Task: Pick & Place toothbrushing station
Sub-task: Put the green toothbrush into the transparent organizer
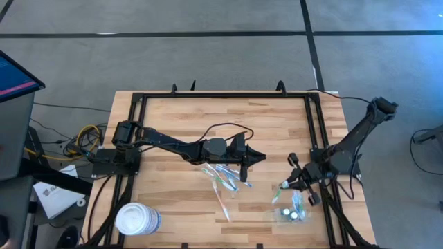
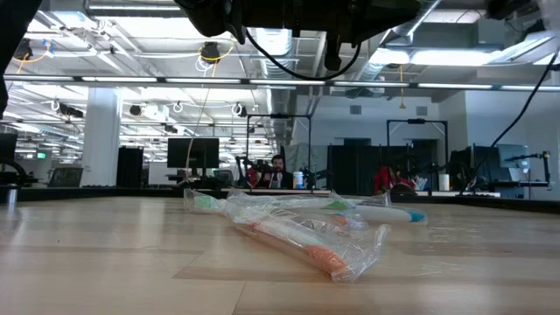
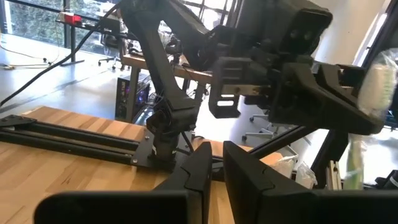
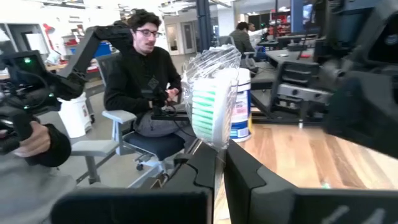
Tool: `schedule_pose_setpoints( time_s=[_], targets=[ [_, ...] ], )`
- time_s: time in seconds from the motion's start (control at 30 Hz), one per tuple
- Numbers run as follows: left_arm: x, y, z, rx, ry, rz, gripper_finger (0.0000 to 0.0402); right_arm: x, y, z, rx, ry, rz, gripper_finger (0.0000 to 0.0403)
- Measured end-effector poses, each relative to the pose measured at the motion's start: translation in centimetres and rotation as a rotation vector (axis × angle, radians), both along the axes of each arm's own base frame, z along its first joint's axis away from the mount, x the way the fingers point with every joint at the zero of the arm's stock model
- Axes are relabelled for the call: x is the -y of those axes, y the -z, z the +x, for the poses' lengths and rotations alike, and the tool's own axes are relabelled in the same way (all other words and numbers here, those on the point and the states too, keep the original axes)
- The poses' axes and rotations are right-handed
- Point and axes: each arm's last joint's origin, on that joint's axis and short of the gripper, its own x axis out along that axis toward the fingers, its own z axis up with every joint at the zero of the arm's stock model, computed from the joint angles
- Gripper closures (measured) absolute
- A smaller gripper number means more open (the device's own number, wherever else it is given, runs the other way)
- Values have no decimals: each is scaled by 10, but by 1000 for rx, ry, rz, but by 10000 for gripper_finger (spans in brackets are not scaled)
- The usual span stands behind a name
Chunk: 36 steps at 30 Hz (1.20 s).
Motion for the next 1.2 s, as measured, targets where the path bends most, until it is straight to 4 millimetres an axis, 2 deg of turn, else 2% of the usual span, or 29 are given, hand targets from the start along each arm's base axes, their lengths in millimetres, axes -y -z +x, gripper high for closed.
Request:
schedule_pose_setpoints(
  time_s=[0.5, 1.2],
  targets=[
    [0, 1, 0, -10, 0, 1, 367, -26, 14, -2, -61, -98, -9, 397],
    [0, 3, 0, -35, 0, 4, 366, -41, 31, 5, -121, -115, -23, 396]
  ],
)
